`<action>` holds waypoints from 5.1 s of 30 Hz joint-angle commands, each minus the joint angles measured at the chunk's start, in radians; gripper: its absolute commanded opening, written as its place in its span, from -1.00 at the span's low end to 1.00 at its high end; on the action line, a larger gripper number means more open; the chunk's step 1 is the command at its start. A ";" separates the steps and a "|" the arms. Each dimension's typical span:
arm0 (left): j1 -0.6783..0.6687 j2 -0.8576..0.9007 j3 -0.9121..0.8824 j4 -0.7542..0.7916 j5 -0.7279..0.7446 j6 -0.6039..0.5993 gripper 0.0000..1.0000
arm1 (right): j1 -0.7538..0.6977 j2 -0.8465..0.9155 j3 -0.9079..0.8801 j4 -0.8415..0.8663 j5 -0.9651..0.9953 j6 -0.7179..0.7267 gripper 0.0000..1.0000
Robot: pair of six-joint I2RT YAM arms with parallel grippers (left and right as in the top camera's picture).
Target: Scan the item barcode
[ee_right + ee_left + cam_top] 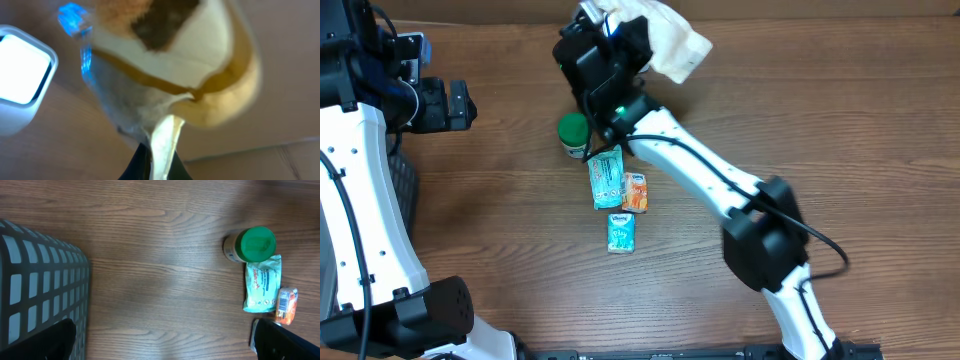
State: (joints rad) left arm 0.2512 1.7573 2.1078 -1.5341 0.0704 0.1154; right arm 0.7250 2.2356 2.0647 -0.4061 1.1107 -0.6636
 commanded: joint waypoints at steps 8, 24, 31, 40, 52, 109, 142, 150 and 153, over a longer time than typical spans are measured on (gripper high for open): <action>0.005 -0.001 0.002 0.002 -0.003 0.019 0.99 | -0.175 -0.306 0.010 -0.733 -0.884 0.806 -0.92; 0.005 -0.001 0.002 0.002 -0.003 0.019 0.99 | -0.840 -0.342 -0.244 -0.977 -1.299 0.904 -0.92; 0.005 -0.001 0.002 0.002 -0.003 0.019 0.99 | -0.992 -0.342 -0.491 -0.873 -1.299 0.904 -0.83; 0.005 -0.001 0.002 0.002 -0.003 0.019 0.99 | -1.038 -0.344 -0.380 -1.045 -1.301 0.846 -0.15; 0.005 -0.001 0.002 0.002 -0.003 0.019 0.99 | -0.754 -0.341 -0.312 -0.990 -1.685 0.725 0.17; 0.005 -0.001 0.002 0.002 -0.003 0.019 0.99 | -0.165 -0.355 -1.028 0.095 -1.548 1.392 -0.92; 0.005 -0.001 0.002 0.002 -0.003 0.019 0.99 | -0.170 -0.449 -0.752 -0.480 -1.136 0.715 -0.42; 0.005 -0.001 0.002 0.002 -0.003 0.019 0.99 | -0.259 -0.449 -0.752 -0.463 -1.199 0.920 -0.37; 0.005 -0.001 0.002 0.002 -0.003 0.019 0.99 | -0.321 -0.449 -0.764 -0.457 -1.320 1.106 -0.25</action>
State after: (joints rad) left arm 0.2512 1.7573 2.1071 -1.5337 0.0704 0.1154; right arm 0.4614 1.7943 1.3022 -0.8734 -0.0967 0.2367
